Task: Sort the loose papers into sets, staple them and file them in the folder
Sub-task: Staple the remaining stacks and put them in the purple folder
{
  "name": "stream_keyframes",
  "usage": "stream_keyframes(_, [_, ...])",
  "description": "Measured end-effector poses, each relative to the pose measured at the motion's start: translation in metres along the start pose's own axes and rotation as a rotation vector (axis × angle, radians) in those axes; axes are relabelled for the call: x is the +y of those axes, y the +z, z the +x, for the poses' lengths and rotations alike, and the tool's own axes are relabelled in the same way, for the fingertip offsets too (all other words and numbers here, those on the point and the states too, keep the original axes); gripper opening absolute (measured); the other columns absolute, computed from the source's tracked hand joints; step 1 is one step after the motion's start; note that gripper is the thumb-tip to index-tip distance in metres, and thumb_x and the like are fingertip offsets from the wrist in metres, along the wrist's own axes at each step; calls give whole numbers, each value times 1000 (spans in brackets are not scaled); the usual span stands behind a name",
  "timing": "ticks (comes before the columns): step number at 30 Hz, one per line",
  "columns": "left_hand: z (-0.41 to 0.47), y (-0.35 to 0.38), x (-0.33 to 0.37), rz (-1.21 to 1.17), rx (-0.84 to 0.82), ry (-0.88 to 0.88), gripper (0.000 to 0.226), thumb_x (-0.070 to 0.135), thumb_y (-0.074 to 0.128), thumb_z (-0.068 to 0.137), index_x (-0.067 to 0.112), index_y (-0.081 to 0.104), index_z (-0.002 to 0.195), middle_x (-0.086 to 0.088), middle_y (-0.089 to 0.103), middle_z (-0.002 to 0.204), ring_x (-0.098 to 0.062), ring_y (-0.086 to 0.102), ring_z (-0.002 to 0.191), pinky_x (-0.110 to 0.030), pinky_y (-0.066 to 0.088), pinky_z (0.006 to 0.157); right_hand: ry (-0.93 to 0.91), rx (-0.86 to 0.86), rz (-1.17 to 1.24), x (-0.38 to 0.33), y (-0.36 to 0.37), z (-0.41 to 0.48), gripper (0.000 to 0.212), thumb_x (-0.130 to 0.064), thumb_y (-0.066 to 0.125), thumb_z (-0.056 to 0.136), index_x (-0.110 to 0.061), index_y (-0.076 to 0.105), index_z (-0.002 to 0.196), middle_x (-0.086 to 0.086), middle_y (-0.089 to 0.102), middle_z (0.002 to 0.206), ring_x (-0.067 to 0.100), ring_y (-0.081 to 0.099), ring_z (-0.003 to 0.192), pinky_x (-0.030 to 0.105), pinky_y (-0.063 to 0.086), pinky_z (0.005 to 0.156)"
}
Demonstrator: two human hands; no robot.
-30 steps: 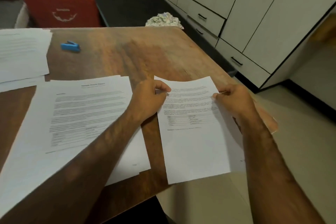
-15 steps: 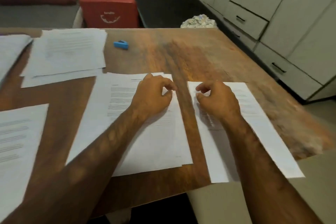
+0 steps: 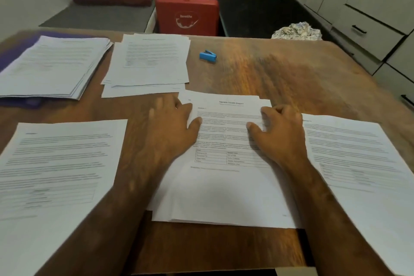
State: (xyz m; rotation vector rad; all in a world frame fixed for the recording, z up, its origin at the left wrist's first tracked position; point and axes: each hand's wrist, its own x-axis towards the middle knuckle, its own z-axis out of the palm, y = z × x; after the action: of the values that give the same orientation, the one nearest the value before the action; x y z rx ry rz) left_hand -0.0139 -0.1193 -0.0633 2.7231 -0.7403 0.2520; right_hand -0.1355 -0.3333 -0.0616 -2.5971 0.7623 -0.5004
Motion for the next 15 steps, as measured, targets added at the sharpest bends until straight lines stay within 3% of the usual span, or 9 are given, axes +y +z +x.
stream_keyframes(5, [0,0,0,-14,18,20,49,55,50,101,26,64,138,-7,56,128,-26,44,123,-49,41,103,-13,10,-4,1,1,-1,52,-47,68,94,-17,66,136,6,55,133,27,42,127,43,40,102])
stream_keyframes(10, [-1,2,0,-133,74,92,34,42,59,101,32,69,132,-4,59,125,-25,46,122,-49,37,102,-4,0,8,-2,0,-1,52,-46,69,94,-19,66,138,5,56,133,27,44,128,44,41,102])
stream_keyframes(12, [-1,3,-2,-181,126,153,31,34,63,100,31,70,130,-5,64,119,-25,52,116,-51,41,99,-15,7,31,-2,1,-1,50,-44,71,92,-22,67,136,4,56,132,26,43,128,41,41,100])
stream_keyframes(15, [0,3,-4,-307,103,206,33,41,56,104,32,68,133,4,74,115,-19,65,101,-52,53,89,10,9,72,-4,-1,-3,56,-43,74,89,-23,60,139,3,53,137,25,40,132,38,36,100])
